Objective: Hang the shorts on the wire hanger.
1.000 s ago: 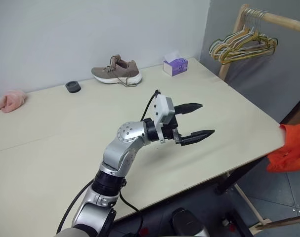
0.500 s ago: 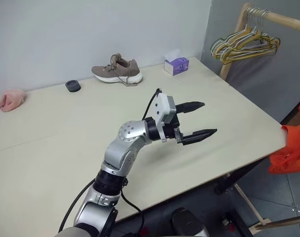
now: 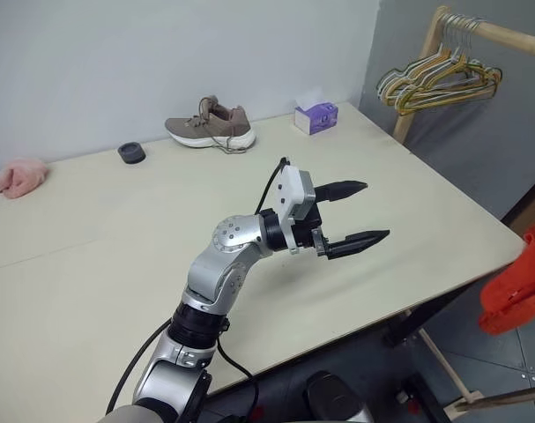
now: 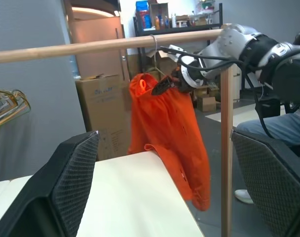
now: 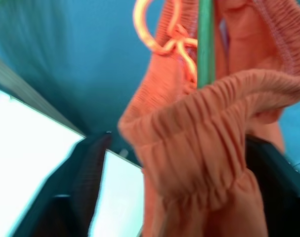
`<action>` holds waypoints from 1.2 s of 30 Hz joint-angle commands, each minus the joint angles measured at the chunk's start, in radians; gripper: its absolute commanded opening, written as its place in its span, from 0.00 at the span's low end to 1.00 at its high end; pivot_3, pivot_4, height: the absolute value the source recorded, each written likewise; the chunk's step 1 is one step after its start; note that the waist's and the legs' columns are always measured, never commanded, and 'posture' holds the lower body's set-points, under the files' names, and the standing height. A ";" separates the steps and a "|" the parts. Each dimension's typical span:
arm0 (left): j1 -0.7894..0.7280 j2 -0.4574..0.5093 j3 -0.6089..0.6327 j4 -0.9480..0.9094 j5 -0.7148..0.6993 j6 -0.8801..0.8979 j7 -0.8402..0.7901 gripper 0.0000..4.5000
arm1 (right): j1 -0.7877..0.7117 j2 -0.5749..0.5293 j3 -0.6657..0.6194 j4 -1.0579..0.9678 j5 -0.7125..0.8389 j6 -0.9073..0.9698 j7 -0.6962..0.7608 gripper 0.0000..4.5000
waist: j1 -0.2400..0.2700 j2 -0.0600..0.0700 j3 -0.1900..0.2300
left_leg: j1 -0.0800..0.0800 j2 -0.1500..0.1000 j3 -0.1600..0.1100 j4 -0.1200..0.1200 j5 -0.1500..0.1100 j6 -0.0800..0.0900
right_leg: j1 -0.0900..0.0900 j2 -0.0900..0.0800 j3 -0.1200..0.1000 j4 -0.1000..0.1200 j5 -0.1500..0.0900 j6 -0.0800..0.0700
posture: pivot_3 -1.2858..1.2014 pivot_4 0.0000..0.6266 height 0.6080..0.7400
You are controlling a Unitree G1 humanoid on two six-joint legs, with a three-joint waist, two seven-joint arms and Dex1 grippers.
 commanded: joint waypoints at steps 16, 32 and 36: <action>-0.028 -0.004 0.026 -0.007 -0.030 -0.009 0.001 1.00 | 0.251 0.189 0.092 -0.711 -0.174 -0.542 -0.151 1.00 | -0.002 0.002 -0.001 | 0.001 0.000 0.000 0.000 0.000 0.000 | -0.002 0.000 0.000 0.001 0.000 0.000 | 0.37 0.11 1.00; 0.029 0.035 0.070 -0.063 -0.006 -0.001 0.124 1.00 | 0.443 0.343 0.539 -0.799 -0.261 -1.001 0.094 1.00 | 0.068 -0.001 0.000 | 0.000 0.001 -0.003 0.000 0.000 0.000 | -0.002 0.000 -0.002 0.001 0.000 0.001 | 0.41 0.10 1.00; 0.079 0.096 0.122 -0.032 0.138 -0.027 0.286 1.00 | 0.440 0.423 0.655 -0.756 -0.257 -1.068 0.153 1.00 | 0.094 -0.003 0.001 | 0.000 0.001 -0.004 0.001 0.000 0.000 | -0.003 0.001 -0.002 0.002 0.000 0.000 | 0.43 0.09 1.00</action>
